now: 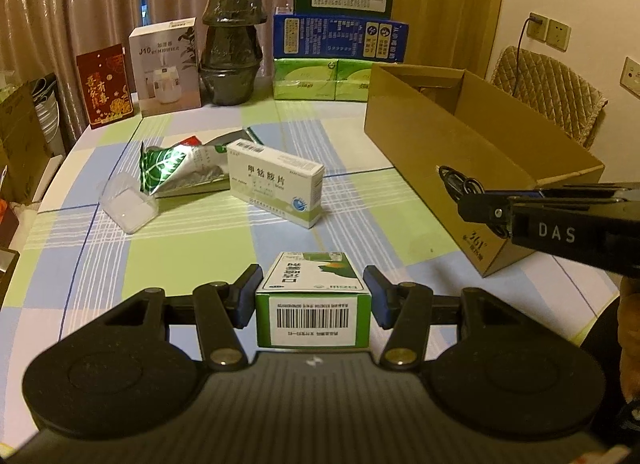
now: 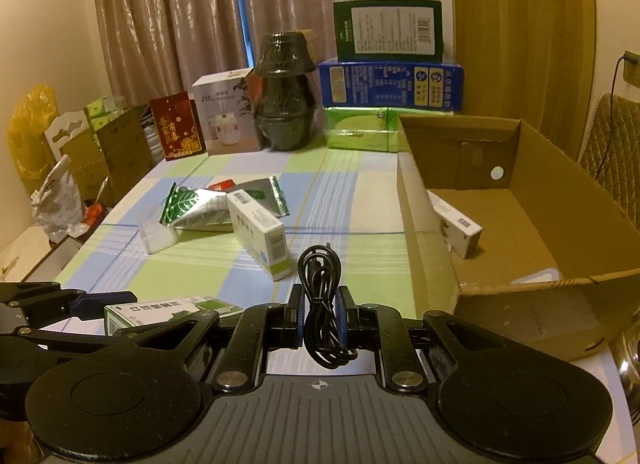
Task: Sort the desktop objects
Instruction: 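Carry the medicine box and black cable into the cardboard box and open both tools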
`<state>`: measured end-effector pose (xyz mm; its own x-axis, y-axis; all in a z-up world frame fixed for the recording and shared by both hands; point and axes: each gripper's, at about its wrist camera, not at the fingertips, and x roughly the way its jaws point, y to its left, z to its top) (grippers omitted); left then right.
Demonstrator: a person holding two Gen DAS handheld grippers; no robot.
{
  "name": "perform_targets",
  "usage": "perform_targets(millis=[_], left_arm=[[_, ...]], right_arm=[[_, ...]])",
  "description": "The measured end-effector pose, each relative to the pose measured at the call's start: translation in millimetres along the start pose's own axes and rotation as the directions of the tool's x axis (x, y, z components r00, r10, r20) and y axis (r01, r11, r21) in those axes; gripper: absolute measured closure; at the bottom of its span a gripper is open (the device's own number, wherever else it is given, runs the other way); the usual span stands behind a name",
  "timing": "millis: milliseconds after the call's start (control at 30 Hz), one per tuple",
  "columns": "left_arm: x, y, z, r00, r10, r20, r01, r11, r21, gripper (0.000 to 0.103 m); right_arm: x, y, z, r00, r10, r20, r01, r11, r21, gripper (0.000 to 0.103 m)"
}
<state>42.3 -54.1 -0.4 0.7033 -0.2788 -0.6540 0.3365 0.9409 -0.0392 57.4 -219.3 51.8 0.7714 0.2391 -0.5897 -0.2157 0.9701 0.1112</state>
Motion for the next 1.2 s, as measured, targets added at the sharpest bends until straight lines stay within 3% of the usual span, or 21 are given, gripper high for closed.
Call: perform_targets(millis=[467, 1200], left_arm=[[-22.7, -41.9, 30.0, 0.999, -0.023, 0.044, 0.022, 1.0, 0.022, 0.053], [-35.2, -149.0, 81.7, 0.988, -0.119, 0.098, 0.104, 0.985, 0.14, 0.053]], right_arm=[[-40.1, -33.7, 16.8, 0.997, -0.037, 0.067, 0.034, 0.998, 0.046, 0.091], [-90.3, -136.6, 23.1, 0.978, -0.165, 0.127, 0.145, 0.977, 0.158, 0.091]])
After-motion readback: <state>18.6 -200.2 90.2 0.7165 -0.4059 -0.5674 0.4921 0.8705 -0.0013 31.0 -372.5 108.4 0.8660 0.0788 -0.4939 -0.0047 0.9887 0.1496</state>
